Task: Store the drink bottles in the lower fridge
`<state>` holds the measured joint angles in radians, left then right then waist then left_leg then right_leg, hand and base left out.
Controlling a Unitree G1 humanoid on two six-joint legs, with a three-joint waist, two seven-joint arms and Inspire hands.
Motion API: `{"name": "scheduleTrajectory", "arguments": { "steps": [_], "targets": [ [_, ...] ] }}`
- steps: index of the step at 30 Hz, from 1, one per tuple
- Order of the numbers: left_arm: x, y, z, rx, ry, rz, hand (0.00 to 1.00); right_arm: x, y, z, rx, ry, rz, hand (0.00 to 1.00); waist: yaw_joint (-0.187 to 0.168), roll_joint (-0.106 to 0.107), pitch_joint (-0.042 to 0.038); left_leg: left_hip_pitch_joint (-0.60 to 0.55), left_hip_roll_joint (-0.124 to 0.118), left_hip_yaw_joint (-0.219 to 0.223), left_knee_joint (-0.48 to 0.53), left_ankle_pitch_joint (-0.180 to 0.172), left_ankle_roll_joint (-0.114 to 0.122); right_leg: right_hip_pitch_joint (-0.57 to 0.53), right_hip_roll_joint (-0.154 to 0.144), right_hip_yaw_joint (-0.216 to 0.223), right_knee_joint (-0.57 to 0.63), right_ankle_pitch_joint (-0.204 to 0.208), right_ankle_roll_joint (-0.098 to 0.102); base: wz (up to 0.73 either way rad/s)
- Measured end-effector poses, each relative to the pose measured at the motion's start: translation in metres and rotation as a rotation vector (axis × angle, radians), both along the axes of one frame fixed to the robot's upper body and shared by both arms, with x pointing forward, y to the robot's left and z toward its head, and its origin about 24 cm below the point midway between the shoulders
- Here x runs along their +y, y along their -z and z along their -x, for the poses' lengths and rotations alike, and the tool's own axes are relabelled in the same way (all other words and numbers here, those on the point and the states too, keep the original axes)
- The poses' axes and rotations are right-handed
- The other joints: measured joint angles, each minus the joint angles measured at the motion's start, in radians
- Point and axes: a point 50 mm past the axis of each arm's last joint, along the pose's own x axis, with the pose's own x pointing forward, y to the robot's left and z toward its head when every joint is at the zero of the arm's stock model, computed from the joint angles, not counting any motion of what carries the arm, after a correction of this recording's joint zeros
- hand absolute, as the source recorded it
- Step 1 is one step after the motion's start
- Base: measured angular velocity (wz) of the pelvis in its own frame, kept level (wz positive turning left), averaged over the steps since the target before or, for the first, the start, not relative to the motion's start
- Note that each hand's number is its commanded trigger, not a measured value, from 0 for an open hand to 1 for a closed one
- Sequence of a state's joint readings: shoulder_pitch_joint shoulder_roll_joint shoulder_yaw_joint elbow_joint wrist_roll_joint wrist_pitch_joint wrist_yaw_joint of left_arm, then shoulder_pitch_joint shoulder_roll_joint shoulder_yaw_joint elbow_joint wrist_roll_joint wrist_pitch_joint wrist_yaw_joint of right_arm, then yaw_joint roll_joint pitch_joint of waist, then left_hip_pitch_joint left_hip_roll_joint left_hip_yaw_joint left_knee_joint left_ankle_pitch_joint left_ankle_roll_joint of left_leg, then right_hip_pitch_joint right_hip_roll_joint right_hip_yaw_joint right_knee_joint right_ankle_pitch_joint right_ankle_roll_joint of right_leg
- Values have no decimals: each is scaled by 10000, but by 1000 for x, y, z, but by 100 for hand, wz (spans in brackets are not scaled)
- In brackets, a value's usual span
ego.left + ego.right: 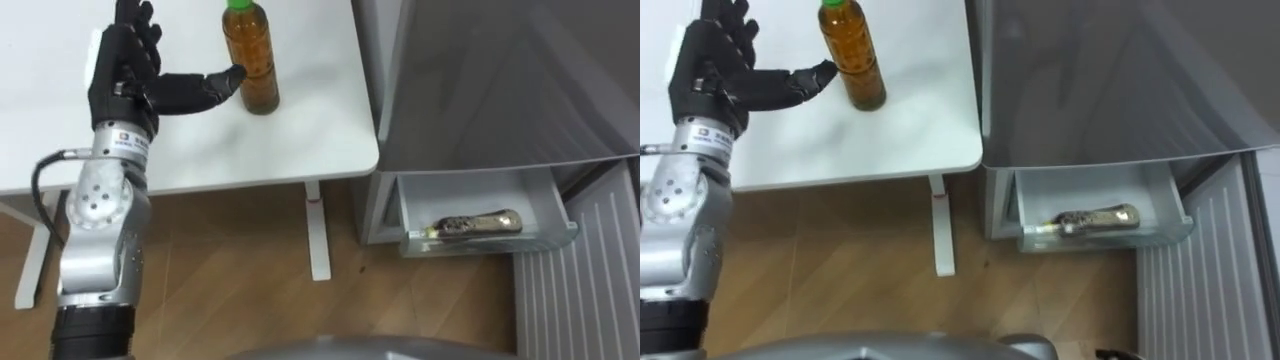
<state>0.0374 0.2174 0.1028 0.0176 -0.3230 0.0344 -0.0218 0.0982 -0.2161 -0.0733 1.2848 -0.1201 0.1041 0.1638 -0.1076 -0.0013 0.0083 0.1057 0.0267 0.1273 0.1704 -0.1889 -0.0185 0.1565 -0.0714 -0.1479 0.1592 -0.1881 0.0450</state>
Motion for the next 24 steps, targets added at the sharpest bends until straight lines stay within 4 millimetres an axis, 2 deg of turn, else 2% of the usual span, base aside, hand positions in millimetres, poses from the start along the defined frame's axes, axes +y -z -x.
{"name": "scheduleTrajectory", "arguments": {
  "steps": [4,10,15,18,22,24],
  "targets": [
    [2,16,-8,940,2,173,0,1,0,1,284,-272,47,0,-21,-2,-13,-62,33,95,19,-8,4,-129,23,116,101,0,0,-9],
    [-2,11,-15,864,298,229,0,2,1,6,709,-297,78,0,-38,-135,-15,-69,30,162,91,-7,6,-192,25,226,91,0,-1,-4],
    [-8,0,-30,631,549,276,0,2,1,3,665,-438,114,0,-155,-82,-36,-60,36,217,108,-8,7,-259,28,314,128,5,-8,-2],
    [-11,1,-38,712,568,689,0,1,0,0,644,-727,191,0,-302,-55,-44,-56,39,267,111,-8,8,-281,24,345,135,8,-12,-5],
    [-16,0,-46,708,585,1006,0,1,0,-1,614,-732,199,0,-483,-53,-30,-60,61,353,96,-8,8,-341,43,461,192,10,-15,-7],
    [-17,-3,-50,643,625,1034,0,1,0,-1,645,-722,196,0,-491,-36,11,-65,70,379,74,-9,9,-384,52,504,274,9,-14,-7]
  ]
}}
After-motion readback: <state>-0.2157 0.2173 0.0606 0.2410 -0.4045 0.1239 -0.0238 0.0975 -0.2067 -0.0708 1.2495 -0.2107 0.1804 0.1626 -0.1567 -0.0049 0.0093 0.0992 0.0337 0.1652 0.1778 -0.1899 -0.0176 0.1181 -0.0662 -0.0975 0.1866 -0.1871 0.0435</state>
